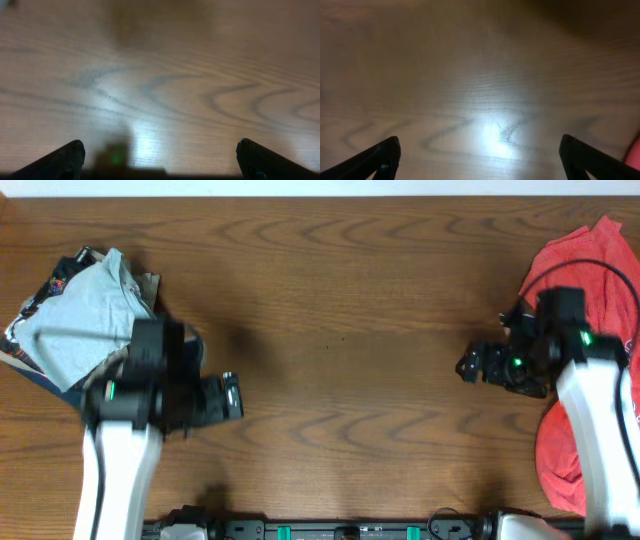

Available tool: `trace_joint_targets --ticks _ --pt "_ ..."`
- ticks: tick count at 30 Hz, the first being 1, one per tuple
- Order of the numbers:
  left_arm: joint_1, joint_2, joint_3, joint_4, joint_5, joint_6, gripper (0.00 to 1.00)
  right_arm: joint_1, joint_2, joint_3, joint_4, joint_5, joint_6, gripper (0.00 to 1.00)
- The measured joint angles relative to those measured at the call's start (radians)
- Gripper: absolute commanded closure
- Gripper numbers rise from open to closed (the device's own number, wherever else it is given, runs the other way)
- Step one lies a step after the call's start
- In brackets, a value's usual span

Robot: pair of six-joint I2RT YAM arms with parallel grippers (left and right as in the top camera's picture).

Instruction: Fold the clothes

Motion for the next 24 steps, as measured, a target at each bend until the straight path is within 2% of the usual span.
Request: trace_joint_targets --ticks 6,11,16,24 --pt "-0.015 -0.408 -0.175 0.121 0.0 -0.076 0.02 0.001 -0.399 -0.208 0.142 0.038 0.006 0.01" --pt "-0.015 -0.581 -0.199 0.148 0.0 -0.127 0.02 0.001 -0.609 -0.274 0.154 0.044 0.008 0.01" --pt "-0.015 -0.659 -0.199 0.138 0.0 -0.142 0.02 0.001 -0.707 -0.276 0.11 0.044 0.008 0.01" --pt "-0.015 -0.659 -0.199 0.138 0.0 -0.143 0.02 0.001 -0.717 -0.277 0.064 0.044 0.008 0.01"
